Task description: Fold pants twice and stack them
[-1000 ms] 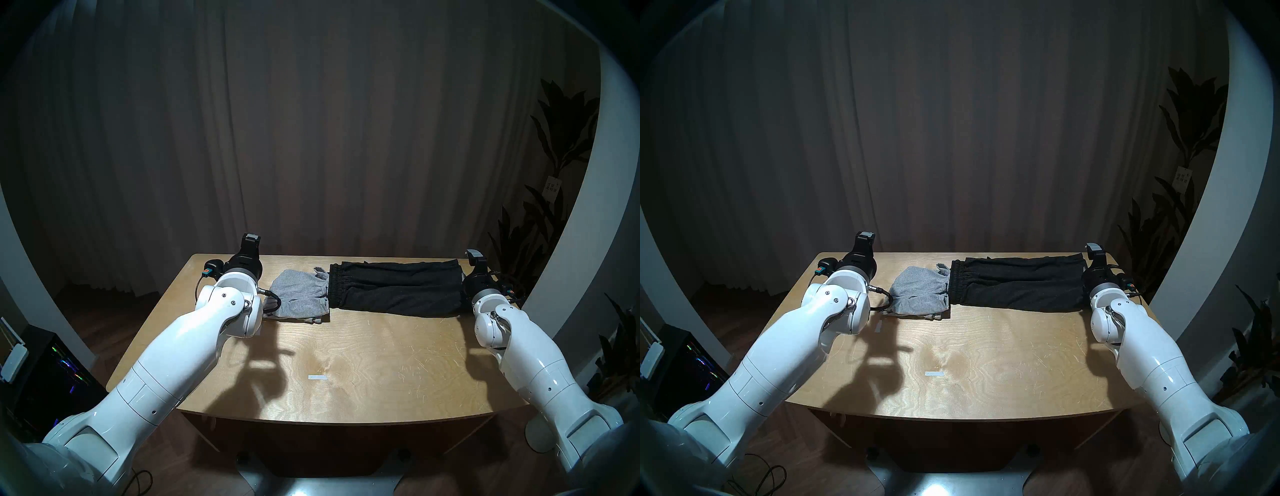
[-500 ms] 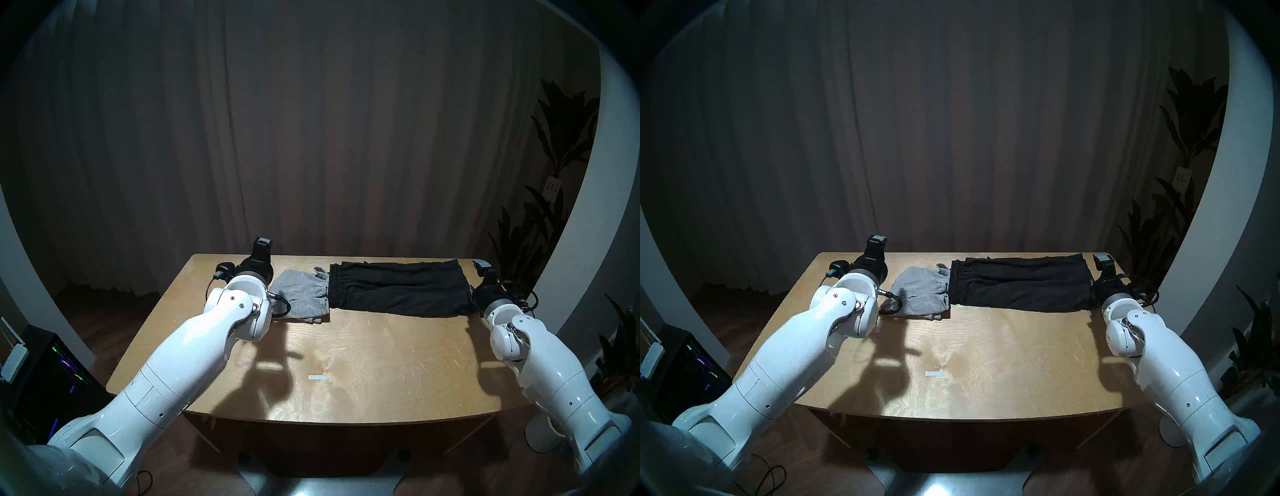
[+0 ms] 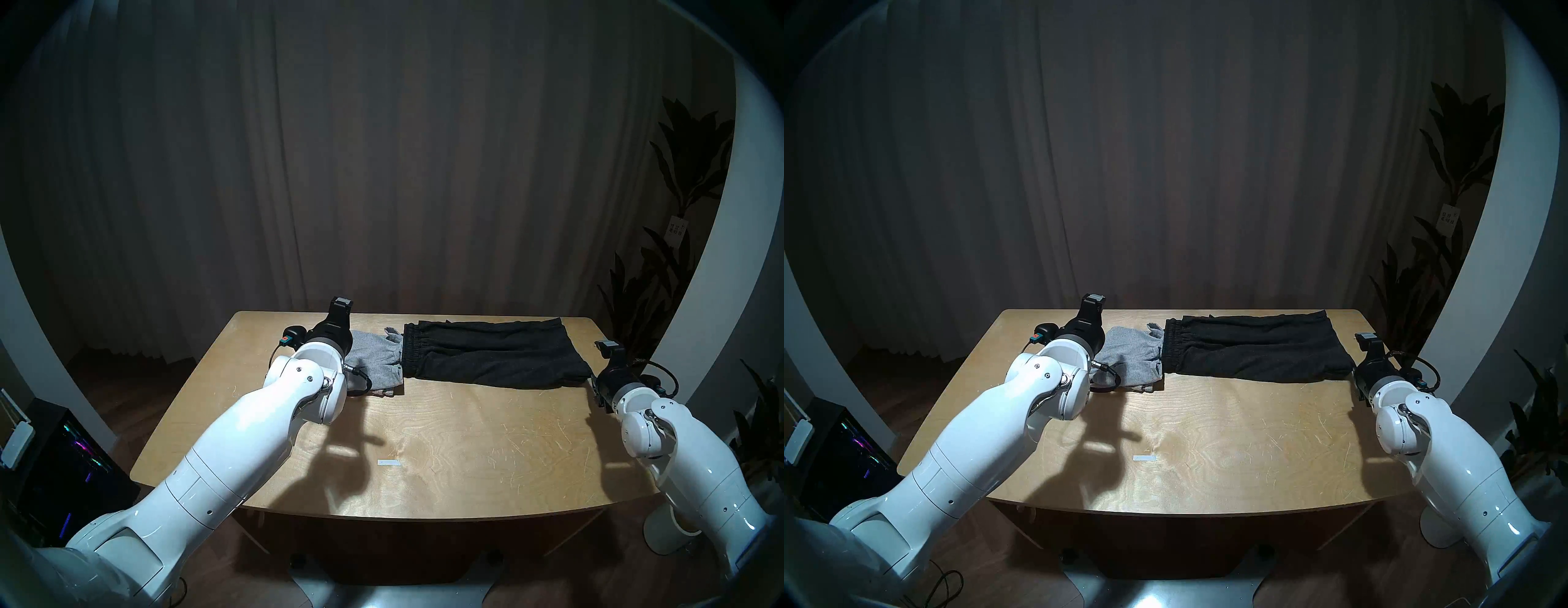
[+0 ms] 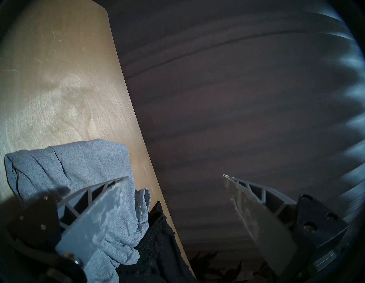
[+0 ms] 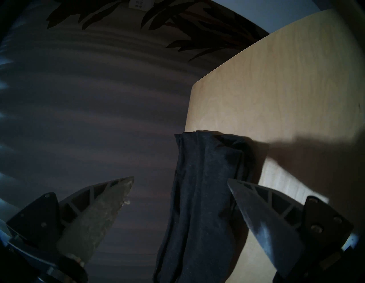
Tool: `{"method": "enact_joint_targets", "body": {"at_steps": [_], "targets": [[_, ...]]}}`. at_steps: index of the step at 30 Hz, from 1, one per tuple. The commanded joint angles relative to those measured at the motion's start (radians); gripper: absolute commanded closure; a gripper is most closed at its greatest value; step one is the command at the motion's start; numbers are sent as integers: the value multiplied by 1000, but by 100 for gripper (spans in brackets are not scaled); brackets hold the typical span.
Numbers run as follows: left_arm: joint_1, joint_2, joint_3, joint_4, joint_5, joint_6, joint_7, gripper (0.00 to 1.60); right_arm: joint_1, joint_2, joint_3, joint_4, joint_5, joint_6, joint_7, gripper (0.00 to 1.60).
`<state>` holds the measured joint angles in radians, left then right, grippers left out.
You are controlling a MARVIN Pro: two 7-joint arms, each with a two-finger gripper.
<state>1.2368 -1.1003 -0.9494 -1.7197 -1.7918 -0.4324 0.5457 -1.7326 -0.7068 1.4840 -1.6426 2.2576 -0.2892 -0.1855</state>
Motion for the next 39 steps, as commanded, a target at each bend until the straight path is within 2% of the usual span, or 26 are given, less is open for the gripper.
{"method": "enact_joint_targets", "body": {"at_steps": [1, 5, 7, 10, 13, 14, 20, 25, 26, 39], "targets": [[-45, -22, -4, -2, -14, 28, -17, 0, -113, 66, 82, -106, 46, -68, -102, 0], [-51, -26, -2, 4, -31, 54, -22, 0, -177, 83, 139, -169, 76, -104, -172, 0], [-52, -29, -2, 10, -40, 64, -25, 0, -194, 69, 157, -173, 80, -103, -149, 0], [-55, -36, -1, 21, -46, 73, -33, 0, -232, 39, 168, -164, 35, -72, -48, 0], [-58, -42, 0, 28, -45, 73, -38, 0, -191, 14, 137, -124, 3, -55, -25, 0], [-59, -45, 1, 30, -43, 69, -40, 0, -165, 3, 121, -95, 11, -40, 10, 0], [-62, -52, 3, 33, -35, 63, -33, 0, -89, -5, 74, -15, 9, -8, 40, 0], [-71, -64, 7, 40, -25, 62, -24, 0, -12, -22, 33, 44, 6, 13, 38, 0], [-73, -67, 8, 41, -24, 62, -23, 0, -19, -21, 38, 39, 6, 16, 39, 0], [-87, -85, 15, 53, -3, 47, -9, 0, 123, -41, -42, 145, -36, 51, -11, 0]]}}
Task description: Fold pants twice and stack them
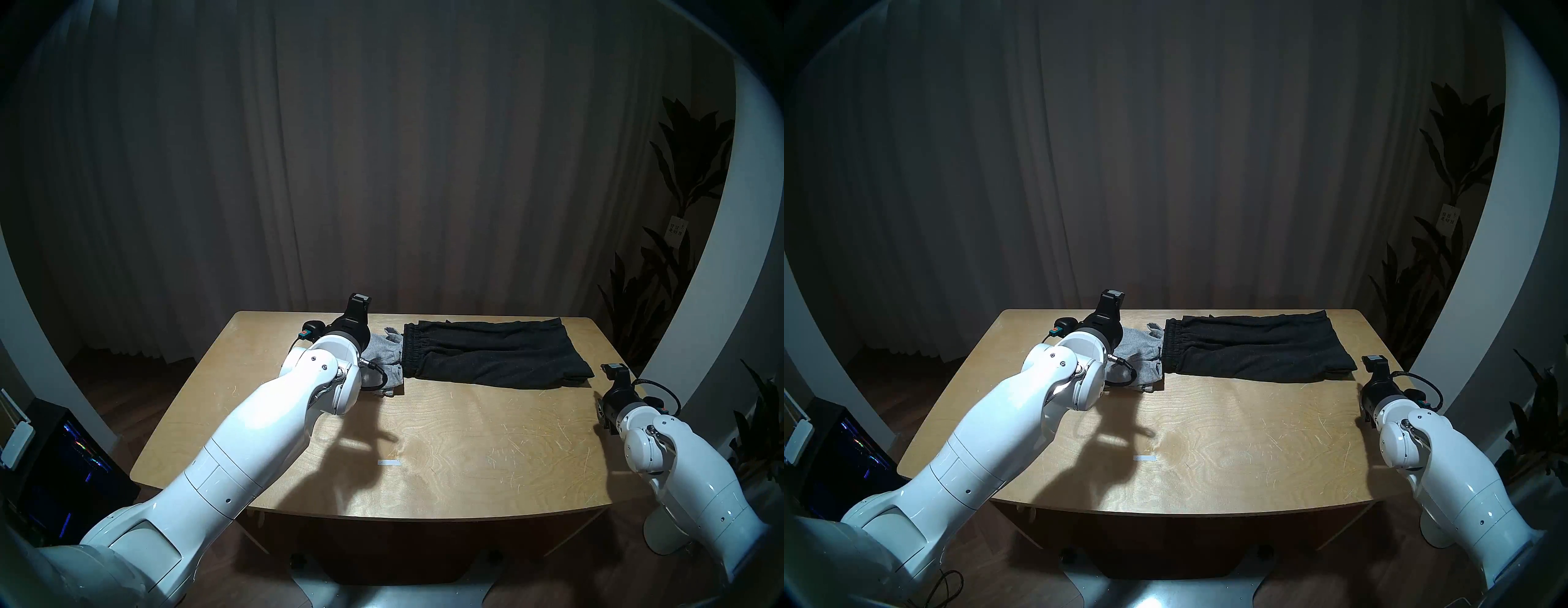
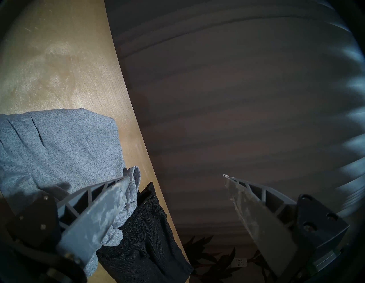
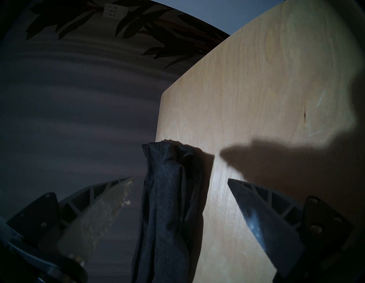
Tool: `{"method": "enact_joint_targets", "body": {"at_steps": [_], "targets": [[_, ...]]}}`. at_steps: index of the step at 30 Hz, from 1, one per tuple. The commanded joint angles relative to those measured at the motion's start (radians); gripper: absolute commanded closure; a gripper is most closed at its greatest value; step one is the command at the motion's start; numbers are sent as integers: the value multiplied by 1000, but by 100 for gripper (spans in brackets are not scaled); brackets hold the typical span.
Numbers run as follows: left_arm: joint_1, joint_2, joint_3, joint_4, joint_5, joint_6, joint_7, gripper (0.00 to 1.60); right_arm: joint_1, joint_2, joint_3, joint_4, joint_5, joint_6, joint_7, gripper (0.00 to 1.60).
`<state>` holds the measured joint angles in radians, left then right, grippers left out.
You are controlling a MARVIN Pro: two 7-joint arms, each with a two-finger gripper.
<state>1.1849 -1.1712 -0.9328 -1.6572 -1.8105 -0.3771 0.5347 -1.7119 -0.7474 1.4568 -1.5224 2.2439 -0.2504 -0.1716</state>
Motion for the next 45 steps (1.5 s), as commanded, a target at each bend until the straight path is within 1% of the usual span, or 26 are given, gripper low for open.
{"method": "enact_joint_targets", "body": {"at_steps": [1, 4, 5, 13, 21, 29, 36, 45], "targets": [[-34, -15, -2, -10, 18, -10, 3, 0, 118, -2, -26, 38, -27, 14, -30, 0], [-31, -15, -3, -13, 22, -18, 8, 0, 144, -8, -45, 61, -42, 21, -48, 0], [-29, -16, -3, -15, 25, -21, 9, 0, 166, -13, -65, 81, -55, 22, -53, 0], [-24, -16, -3, -21, 36, -36, 20, 0, 212, -28, -105, 130, -83, 38, -60, 0], [-18, -13, -6, -32, 43, -50, 29, 0, 238, -41, -134, 149, -102, 51, -68, 0], [-11, -8, -8, -41, 45, -57, 31, 0, 263, -61, -160, 178, -120, 56, -58, 0], [-5, -5, -7, -47, 47, -62, 33, 0, 315, -84, -195, 237, -149, 78, -32, 0], [2, -1, -7, -61, 52, -73, 38, 0, 377, -111, -231, 302, -177, 96, -19, 0]]}}
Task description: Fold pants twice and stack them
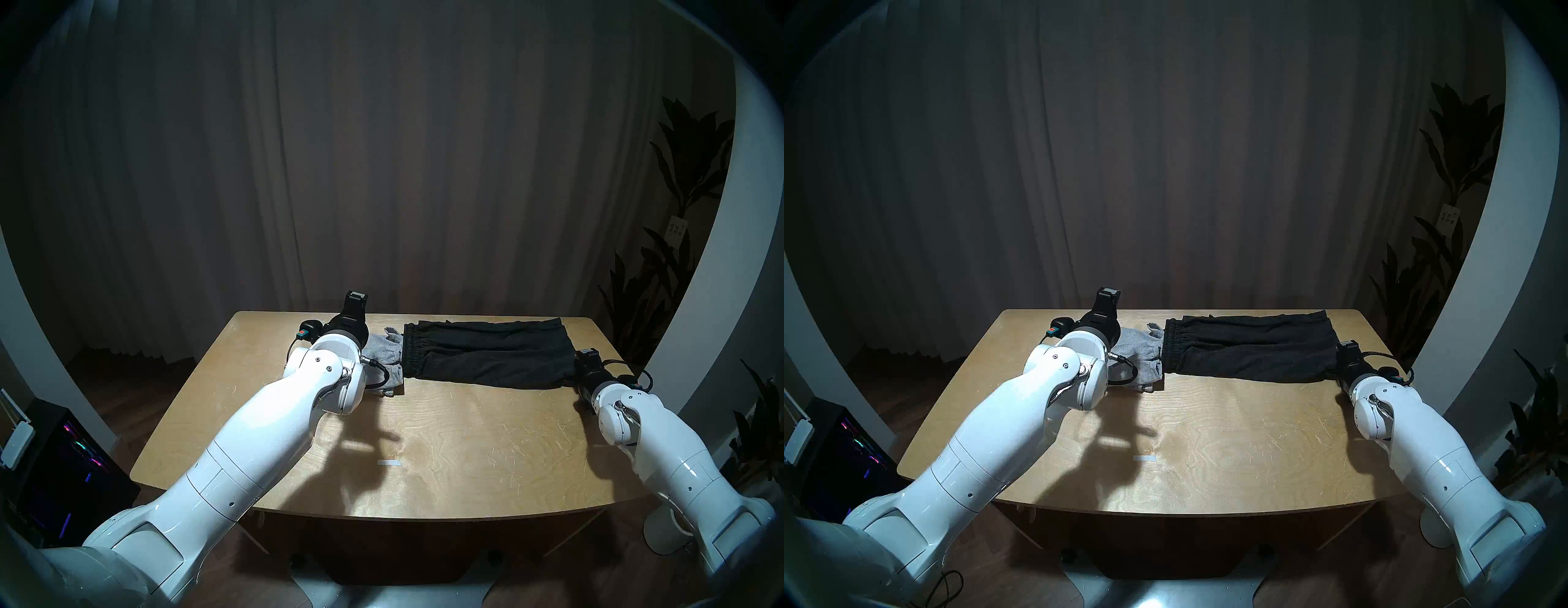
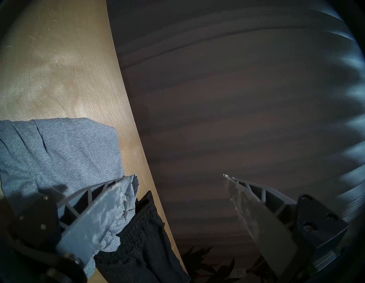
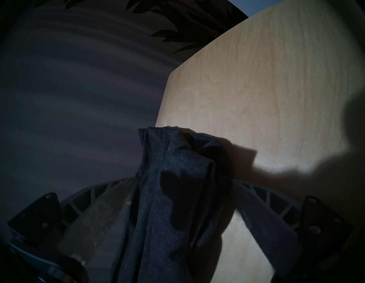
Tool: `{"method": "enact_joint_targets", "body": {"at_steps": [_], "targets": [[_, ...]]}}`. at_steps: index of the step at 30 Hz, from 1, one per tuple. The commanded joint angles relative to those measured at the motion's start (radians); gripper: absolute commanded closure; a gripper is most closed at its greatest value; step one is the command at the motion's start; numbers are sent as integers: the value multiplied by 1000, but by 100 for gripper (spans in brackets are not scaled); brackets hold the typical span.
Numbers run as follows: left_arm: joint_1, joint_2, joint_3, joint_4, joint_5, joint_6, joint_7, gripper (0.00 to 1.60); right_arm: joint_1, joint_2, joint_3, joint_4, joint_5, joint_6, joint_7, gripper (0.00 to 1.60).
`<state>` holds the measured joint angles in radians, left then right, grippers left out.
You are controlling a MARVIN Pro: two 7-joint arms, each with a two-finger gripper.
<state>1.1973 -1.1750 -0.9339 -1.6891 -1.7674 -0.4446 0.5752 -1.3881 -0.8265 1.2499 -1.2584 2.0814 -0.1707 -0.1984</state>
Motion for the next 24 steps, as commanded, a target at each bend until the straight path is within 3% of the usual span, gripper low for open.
{"method": "enact_joint_targets", "body": {"at_steps": [1, 24], "targets": [[-9, 3, -6, -31, 9, -8, -3, 0, 59, -34, -27, 44, -16, 19, 8, 0], [-4, 8, -3, -43, 15, -25, 3, 0, 153, -95, -82, 172, -61, 33, 42, 0]]}}
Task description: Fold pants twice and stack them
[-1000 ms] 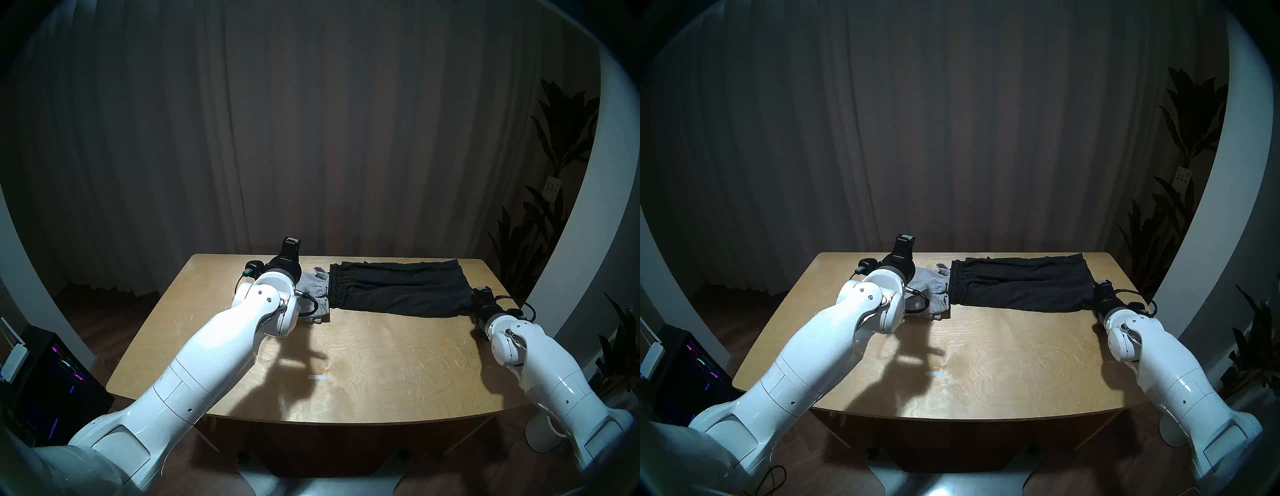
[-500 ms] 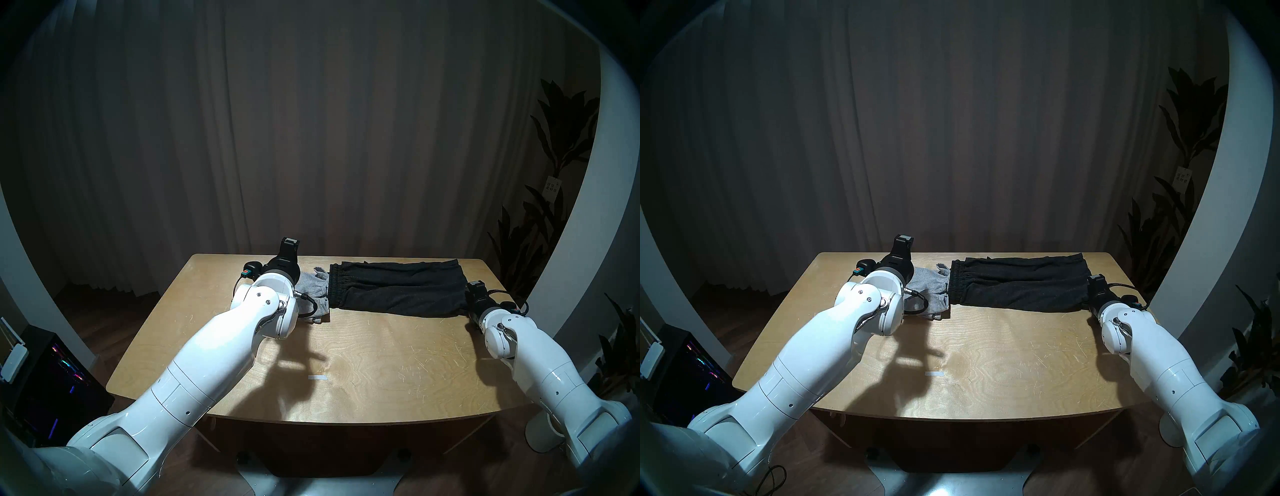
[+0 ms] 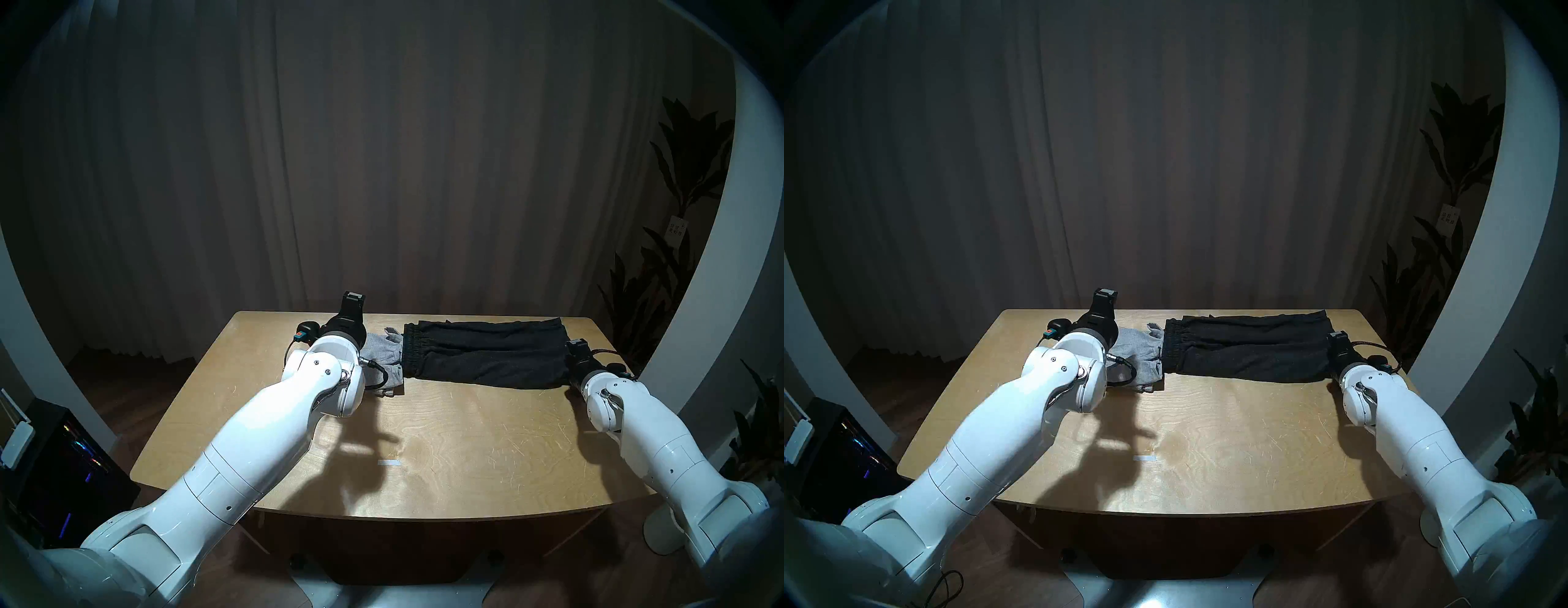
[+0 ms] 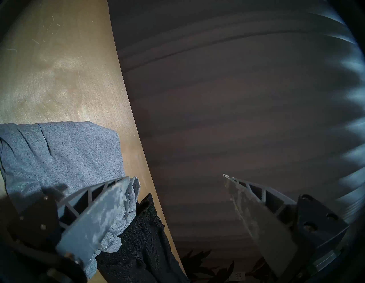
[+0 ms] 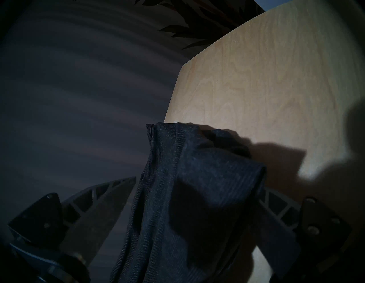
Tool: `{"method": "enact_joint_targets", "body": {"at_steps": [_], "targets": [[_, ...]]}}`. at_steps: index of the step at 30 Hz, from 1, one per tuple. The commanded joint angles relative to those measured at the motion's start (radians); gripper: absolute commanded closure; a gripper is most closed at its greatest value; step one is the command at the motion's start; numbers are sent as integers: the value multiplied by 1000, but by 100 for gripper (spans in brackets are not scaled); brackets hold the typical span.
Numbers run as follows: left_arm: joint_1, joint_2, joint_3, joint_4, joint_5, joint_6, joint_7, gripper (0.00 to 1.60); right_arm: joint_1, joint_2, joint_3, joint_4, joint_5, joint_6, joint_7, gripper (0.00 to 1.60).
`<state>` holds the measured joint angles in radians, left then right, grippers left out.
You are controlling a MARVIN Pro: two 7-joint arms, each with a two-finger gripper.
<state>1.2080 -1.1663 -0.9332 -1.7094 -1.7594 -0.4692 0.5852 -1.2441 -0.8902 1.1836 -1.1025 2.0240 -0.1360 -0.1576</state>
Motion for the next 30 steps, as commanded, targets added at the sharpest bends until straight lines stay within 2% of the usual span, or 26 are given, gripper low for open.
{"method": "enact_joint_targets", "body": {"at_steps": [1, 10, 13, 18, 22, 25, 27, 28, 29, 30], "targets": [[-14, 0, -4, -24, 7, 0, -7, 0, 10, -32, -18, 17, -9, -6, 1, 0], [0, 7, -5, -40, 7, -9, -9, 0, 25, -45, -45, 35, -44, -27, -2, 0], [6, 11, -6, -48, 8, -14, -9, 0, 26, -46, -48, 29, -48, -36, -7, 17], [14, 16, -6, -62, 11, -21, -6, 0, 37, -58, -56, 43, -64, -58, -7, 20], [20, 21, -4, -72, 13, -27, -3, 0, 45, -65, -62, 47, -72, -69, -10, 30], [23, 24, -4, -78, 14, -32, -2, 0, 48, -69, -63, 49, -74, -73, -9, 75], [25, 25, -4, -79, 14, -34, -1, 0, 48, -69, -63, 47, -75, -75, -10, 81], [25, 25, -4, -81, 15, -35, -1, 0, 49, -70, -63, 46, -75, -76, -10, 90], [27, 26, -4, -82, 15, -37, -2, 0, 50, -72, -61, 46, -74, -81, -9, 109], [28, 26, -4, -83, 14, -39, -3, 0, 50, -73, -61, 46, -74, -83, -9, 121]]}}
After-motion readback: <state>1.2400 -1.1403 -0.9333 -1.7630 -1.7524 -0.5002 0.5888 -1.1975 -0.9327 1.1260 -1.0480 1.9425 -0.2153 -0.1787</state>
